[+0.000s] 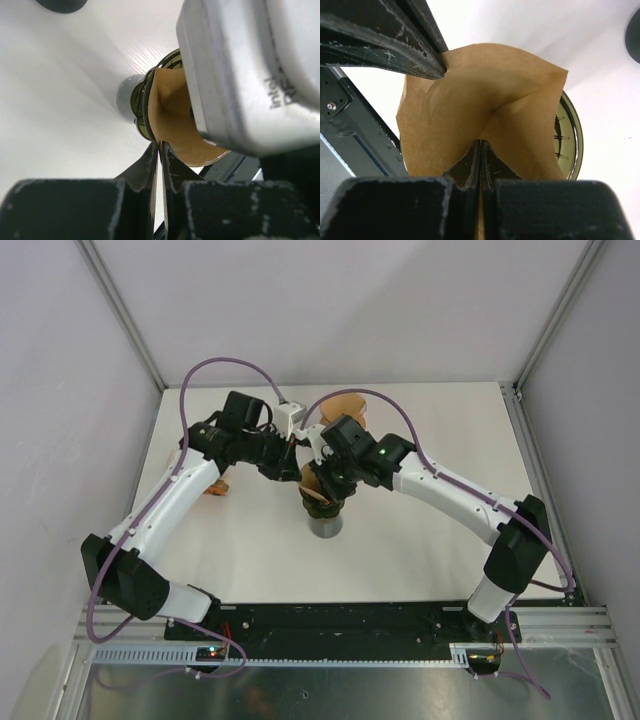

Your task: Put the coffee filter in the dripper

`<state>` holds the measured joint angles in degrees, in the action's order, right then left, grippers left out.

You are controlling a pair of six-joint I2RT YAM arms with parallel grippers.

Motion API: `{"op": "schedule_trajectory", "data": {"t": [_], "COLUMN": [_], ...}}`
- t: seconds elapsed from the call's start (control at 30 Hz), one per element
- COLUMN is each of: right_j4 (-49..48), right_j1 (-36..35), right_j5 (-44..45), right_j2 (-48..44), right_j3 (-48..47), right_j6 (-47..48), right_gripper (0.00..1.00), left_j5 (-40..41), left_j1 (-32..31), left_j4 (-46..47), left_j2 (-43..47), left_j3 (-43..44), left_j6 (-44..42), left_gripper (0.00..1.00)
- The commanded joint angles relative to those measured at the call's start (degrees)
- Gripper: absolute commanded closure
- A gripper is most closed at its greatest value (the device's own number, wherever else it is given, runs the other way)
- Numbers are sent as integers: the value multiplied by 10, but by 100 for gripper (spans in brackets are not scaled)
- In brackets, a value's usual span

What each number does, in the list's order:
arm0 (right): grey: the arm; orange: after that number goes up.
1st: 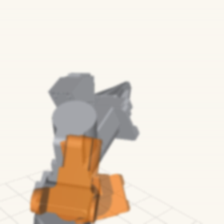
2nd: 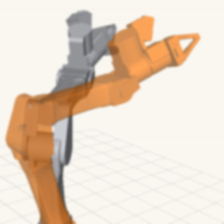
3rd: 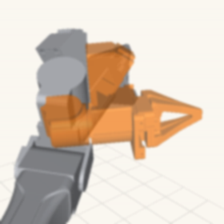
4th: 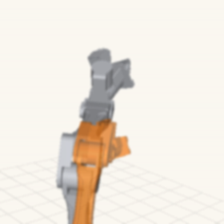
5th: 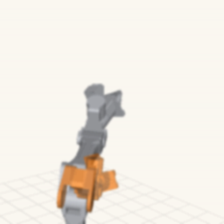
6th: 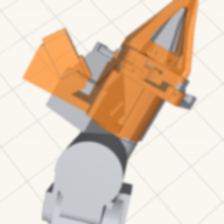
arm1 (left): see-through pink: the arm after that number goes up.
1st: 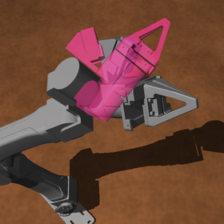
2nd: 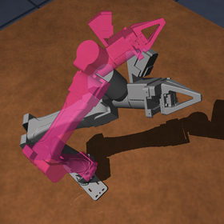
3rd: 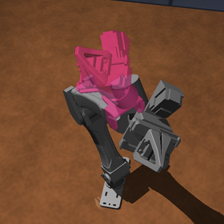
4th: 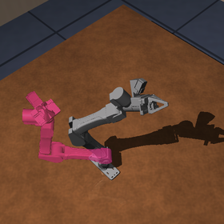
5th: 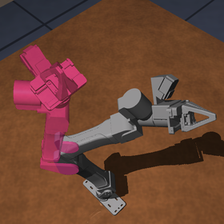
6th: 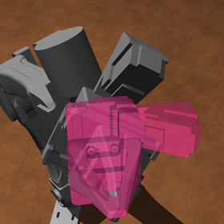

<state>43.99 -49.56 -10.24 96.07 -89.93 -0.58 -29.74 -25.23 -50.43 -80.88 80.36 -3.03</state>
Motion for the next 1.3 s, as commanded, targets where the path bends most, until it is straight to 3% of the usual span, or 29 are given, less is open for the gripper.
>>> {"op": "schedule_trajectory", "data": {"t": [0.0,0.2,0.53,1.27], "right_j4": [21,24,45,71], "right_j1": [-8,-11,-12,-30], "right_j5": [26,36,43,70], "right_j2": [-3,3,26,60], "right_j3": [-28,-41,-58,-101], "right_j6": [19,27,33,43], "right_gripper": [100,100,100,100], "left_j5": [-10,9,8,8], "left_j1": [-6,-5,15,114], "left_j4": [10,10,10,10], "left_j2": [15,14,20,41], "left_j3": [35,45,48,73], "left_j6": [-8,-9,-2,-7], "left_gripper": [89,84,65,62]}}
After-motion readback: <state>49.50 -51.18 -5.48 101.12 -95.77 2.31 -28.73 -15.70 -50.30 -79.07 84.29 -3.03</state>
